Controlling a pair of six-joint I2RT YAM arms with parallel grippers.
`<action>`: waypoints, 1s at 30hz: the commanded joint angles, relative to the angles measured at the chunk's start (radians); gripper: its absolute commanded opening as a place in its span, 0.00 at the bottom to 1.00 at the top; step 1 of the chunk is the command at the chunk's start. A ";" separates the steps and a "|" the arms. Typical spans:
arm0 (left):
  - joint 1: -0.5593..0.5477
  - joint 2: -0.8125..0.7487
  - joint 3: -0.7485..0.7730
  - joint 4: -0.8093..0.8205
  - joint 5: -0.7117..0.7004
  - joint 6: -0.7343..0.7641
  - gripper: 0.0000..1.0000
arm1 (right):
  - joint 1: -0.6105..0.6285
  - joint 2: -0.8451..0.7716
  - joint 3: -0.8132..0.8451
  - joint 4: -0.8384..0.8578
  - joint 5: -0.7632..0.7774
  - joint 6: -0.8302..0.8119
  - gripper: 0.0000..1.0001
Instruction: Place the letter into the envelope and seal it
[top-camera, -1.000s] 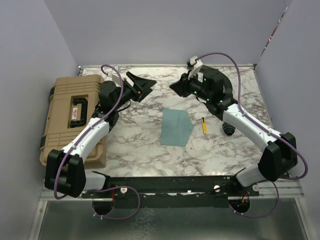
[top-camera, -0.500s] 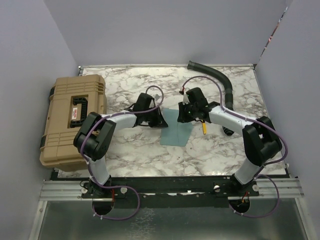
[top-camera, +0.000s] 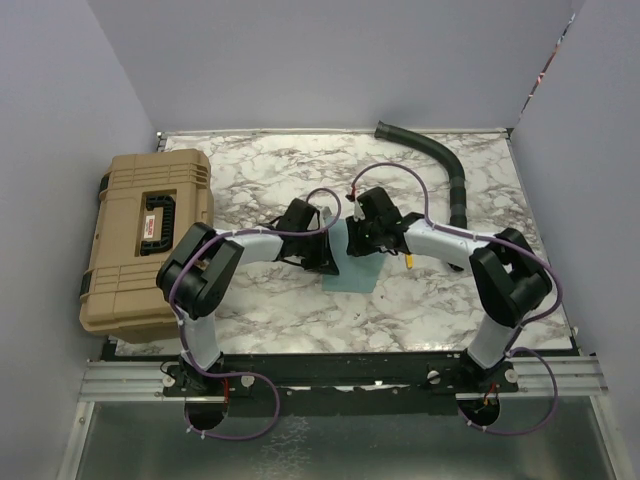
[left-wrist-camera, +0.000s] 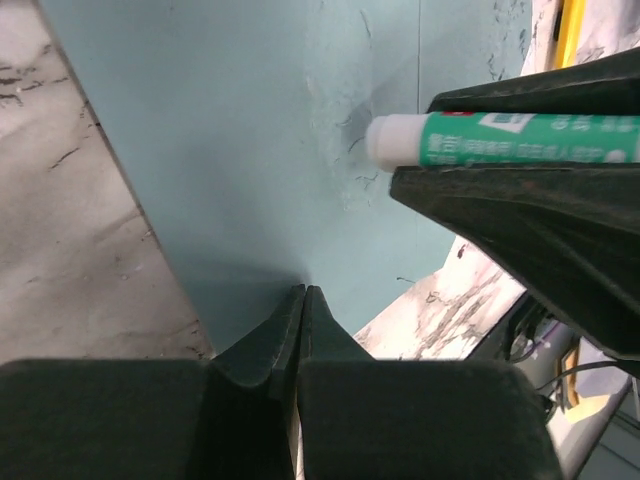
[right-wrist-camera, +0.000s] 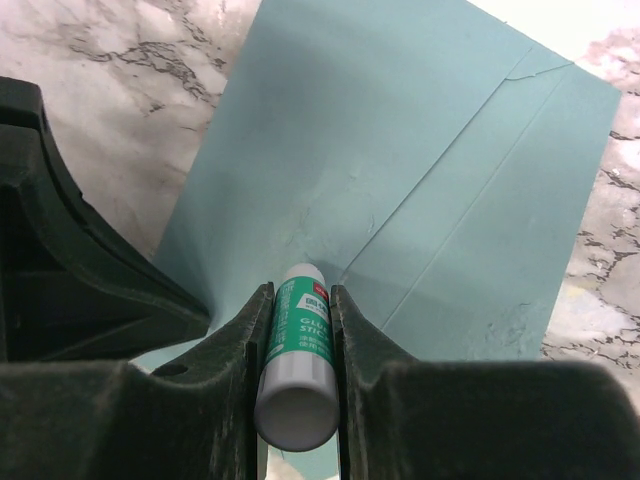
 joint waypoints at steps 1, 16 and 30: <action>-0.003 0.067 -0.029 -0.027 0.012 -0.037 0.00 | 0.032 0.032 -0.012 0.025 0.125 -0.004 0.01; 0.073 0.083 -0.108 -0.030 0.067 -0.067 0.00 | 0.109 0.094 0.032 0.001 0.381 0.046 0.01; 0.108 0.132 -0.093 -0.062 0.030 -0.027 0.00 | 0.109 0.176 0.078 0.058 0.352 0.056 0.01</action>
